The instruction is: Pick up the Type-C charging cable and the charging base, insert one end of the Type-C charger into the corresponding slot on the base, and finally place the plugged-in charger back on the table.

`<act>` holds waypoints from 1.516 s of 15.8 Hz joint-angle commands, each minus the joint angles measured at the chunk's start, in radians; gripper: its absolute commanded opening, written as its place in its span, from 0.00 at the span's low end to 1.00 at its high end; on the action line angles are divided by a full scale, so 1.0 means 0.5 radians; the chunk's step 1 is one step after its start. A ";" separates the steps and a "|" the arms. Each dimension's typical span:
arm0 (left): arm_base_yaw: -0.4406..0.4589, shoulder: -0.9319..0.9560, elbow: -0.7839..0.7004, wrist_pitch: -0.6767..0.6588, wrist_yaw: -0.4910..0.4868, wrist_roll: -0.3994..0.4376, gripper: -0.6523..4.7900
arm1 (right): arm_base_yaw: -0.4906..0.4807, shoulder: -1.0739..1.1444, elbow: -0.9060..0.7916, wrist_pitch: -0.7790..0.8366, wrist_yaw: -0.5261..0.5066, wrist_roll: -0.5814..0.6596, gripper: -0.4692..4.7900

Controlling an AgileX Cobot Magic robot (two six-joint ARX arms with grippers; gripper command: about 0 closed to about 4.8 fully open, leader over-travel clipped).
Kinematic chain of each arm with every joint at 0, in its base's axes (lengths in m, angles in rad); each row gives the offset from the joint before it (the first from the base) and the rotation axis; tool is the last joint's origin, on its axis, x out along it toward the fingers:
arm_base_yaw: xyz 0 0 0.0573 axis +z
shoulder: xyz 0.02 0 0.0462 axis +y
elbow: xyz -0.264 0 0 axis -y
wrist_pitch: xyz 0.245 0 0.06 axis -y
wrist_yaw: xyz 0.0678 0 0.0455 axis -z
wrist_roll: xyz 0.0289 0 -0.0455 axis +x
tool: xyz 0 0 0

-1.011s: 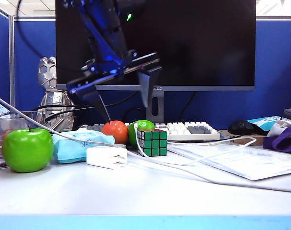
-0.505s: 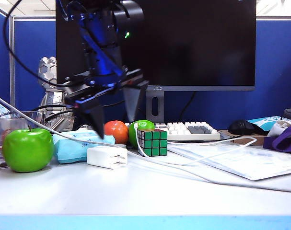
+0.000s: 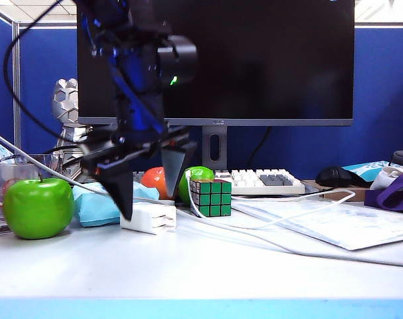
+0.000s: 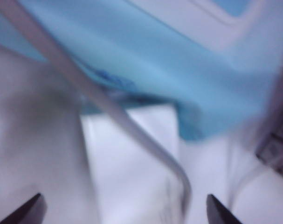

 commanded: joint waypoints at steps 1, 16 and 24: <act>0.020 0.031 0.003 -0.006 -0.005 -0.011 1.00 | 0.000 -0.005 0.007 0.025 -0.007 -0.006 0.08; 0.034 0.113 0.005 -0.136 0.114 0.607 0.33 | 0.000 -0.005 0.007 0.025 -0.002 -0.007 0.08; 0.032 -0.239 0.008 -0.103 0.119 1.668 0.33 | 0.000 -0.005 0.007 0.025 -0.002 -0.007 0.08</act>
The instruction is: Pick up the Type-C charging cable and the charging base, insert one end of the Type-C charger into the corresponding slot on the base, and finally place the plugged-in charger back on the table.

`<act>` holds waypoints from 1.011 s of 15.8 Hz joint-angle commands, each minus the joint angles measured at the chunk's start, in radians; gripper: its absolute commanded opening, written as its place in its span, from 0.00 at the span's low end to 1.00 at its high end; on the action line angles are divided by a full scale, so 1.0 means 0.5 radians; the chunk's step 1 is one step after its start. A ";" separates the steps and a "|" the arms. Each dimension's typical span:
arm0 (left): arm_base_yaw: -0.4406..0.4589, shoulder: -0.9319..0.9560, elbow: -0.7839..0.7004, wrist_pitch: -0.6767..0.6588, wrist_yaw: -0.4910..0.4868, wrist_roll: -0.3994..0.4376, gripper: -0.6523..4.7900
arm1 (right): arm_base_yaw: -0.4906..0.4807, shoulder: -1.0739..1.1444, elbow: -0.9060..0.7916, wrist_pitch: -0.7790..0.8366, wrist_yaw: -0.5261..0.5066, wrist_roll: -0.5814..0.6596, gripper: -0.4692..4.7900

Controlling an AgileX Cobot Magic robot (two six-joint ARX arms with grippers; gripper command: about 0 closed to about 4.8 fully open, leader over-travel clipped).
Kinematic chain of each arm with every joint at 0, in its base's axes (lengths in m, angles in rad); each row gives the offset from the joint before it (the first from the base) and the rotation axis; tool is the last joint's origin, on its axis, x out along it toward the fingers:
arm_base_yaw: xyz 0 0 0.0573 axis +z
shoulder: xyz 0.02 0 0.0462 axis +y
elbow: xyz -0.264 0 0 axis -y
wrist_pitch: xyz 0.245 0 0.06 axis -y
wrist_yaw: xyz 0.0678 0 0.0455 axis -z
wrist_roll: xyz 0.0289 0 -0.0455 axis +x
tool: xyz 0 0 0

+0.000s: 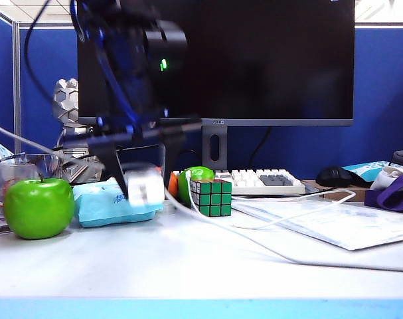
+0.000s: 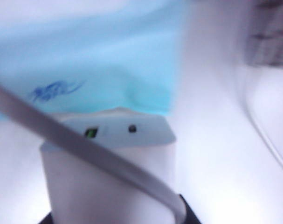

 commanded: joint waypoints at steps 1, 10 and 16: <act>-0.001 -0.151 0.006 0.014 -0.007 0.497 0.33 | 0.002 -0.005 0.007 0.026 -0.004 -0.005 0.08; -0.002 -0.273 0.011 -0.159 0.190 1.936 0.33 | 0.002 -0.005 0.007 0.026 -0.004 -0.005 0.08; -0.016 -0.157 0.010 -0.251 0.218 2.000 0.34 | 0.002 -0.005 0.007 0.026 -0.004 -0.005 0.08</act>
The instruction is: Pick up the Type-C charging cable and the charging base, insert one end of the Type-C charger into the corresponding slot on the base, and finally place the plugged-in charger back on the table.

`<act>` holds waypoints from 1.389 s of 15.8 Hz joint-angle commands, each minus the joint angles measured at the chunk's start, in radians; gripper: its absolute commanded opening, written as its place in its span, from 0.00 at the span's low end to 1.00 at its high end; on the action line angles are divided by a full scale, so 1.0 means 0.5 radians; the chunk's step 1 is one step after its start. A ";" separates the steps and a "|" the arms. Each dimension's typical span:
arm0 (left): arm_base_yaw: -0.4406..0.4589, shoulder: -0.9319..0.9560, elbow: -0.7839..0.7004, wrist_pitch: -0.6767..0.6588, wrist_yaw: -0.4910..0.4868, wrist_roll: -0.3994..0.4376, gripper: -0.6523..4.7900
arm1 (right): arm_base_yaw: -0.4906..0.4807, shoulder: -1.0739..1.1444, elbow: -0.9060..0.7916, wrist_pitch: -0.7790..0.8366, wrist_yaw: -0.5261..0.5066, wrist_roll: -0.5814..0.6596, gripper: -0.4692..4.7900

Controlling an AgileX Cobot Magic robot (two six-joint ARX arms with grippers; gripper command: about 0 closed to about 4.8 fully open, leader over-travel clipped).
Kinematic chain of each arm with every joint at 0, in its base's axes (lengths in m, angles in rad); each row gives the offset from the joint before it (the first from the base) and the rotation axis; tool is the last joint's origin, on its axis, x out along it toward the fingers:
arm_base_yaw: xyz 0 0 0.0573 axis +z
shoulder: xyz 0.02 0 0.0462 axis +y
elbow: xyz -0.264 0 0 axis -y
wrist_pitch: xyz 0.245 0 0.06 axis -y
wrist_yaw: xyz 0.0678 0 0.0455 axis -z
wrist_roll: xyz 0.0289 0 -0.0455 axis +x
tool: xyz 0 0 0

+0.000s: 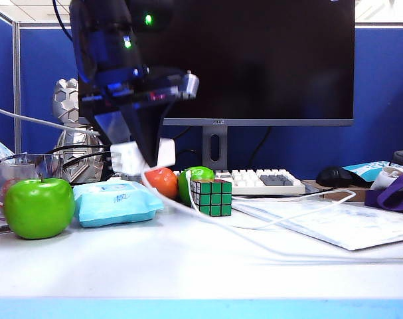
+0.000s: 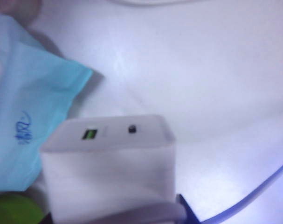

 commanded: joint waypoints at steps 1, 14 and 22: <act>-0.017 0.098 0.009 -0.047 0.027 0.017 0.34 | 0.002 -0.005 0.007 0.026 -0.005 -0.002 0.08; -0.025 0.319 0.034 -0.140 0.020 -0.025 0.81 | 0.002 -0.001 0.007 0.024 -0.005 -0.040 0.08; -0.015 0.081 0.085 -0.151 -0.115 -0.140 0.80 | 0.002 0.009 0.007 0.025 -0.005 -0.045 0.08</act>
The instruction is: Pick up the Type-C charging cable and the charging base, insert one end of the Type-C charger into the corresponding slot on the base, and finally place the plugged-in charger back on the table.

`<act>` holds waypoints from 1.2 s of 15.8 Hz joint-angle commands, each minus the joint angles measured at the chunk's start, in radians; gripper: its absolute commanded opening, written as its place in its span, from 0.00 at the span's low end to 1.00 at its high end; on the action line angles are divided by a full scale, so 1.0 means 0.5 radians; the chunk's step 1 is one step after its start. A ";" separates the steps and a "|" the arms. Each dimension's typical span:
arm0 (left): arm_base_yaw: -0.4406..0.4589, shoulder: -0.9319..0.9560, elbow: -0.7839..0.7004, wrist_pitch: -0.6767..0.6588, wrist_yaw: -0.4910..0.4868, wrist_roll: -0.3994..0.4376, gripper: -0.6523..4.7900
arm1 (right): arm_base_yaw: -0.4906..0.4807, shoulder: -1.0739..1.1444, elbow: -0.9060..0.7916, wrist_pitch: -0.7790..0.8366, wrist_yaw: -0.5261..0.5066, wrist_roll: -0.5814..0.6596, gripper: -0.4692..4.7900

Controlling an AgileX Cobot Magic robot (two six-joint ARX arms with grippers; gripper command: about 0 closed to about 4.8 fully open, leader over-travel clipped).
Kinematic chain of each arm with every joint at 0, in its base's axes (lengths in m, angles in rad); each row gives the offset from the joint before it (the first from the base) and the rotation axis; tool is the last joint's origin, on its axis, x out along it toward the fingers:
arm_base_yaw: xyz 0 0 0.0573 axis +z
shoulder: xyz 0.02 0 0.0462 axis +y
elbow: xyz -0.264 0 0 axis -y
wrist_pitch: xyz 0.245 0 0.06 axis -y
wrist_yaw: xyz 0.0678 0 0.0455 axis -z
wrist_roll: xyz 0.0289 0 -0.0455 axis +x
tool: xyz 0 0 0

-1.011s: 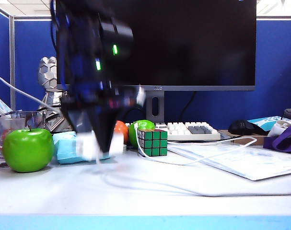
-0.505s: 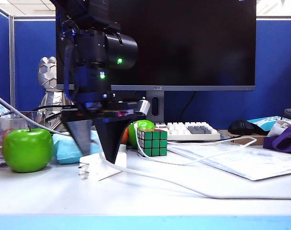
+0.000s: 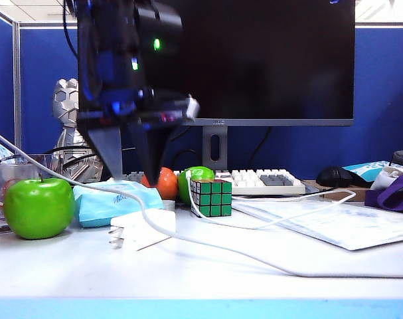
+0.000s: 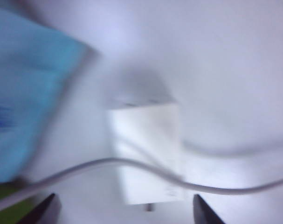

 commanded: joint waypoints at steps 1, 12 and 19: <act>0.000 -0.042 0.040 -0.089 -0.018 0.007 0.80 | 0.002 -0.005 0.007 0.025 -0.004 -0.008 0.08; 0.000 0.185 0.043 -0.169 -0.114 -0.146 0.62 | 0.002 -0.005 0.007 0.025 -0.011 -0.008 0.08; -0.005 0.212 0.047 0.027 0.112 -0.183 0.62 | 0.002 -0.004 0.007 0.025 -0.010 -0.008 0.08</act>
